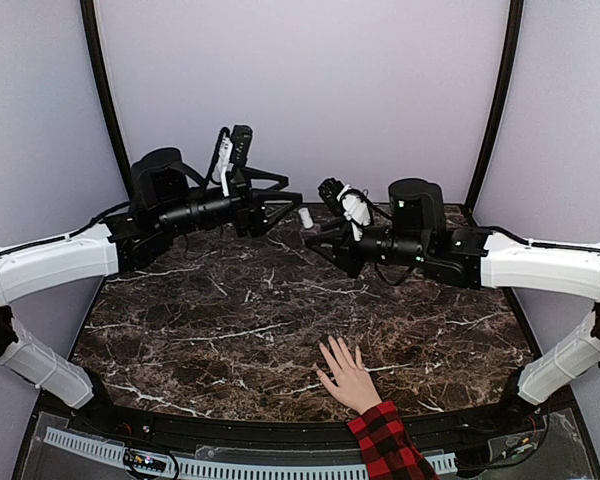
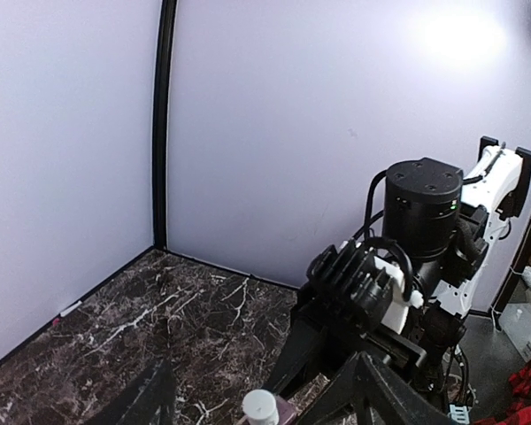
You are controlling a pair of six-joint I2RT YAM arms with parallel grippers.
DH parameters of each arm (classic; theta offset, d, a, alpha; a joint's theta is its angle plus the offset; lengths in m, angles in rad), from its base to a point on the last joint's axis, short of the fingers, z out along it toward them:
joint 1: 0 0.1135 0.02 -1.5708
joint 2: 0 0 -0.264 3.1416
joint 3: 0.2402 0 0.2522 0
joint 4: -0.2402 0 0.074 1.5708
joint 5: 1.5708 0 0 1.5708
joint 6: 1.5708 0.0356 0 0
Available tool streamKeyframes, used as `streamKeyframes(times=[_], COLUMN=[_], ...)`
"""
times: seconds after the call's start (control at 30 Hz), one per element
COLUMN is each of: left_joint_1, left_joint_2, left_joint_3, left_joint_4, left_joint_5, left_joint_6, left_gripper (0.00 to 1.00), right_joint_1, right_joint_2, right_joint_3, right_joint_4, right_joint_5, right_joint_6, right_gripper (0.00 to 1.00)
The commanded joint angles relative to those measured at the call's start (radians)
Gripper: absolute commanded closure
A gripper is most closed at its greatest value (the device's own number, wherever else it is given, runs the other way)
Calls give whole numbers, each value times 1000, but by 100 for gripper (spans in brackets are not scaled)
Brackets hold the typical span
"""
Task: Paint the nails
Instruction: Unscrew the cap of the nail polish bottle.
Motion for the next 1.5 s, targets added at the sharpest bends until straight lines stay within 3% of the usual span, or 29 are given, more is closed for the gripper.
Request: streamKeyframes(times=[0.0, 0.13, 0.3, 0.57, 1.1, 1.47], left_joint_1=[33, 34, 33, 18, -28, -32], left_joint_2=[-100, -122, -136, -134, -60, -70], left_joint_3=[-44, -77, -167, -215, -163, -172], left_joint_4=[-7, -14, 132, 199, 184, 193], left_joint_5=[169, 296, 479, 541, 554, 528], left_joint_6=[56, 112, 117, 125, 186, 175], left_gripper=[28, 29, 35, 46, 71, 91], right_joint_1=[5, 4, 5, 5, 6, 5], right_joint_2=[-63, -101, -93, -38, 0, -19], right_joint_3=[-22, -54, 0, 60, 108, 101], right_joint_4=[59, 81, -26, -101, -175, -170], right_joint_5=[-63, -171, -377, -579, -678, -606], right_joint_6=[-12, -47, -94, -105, -109, -107], right_gripper=[100, 100, 100, 100, 100, 100])
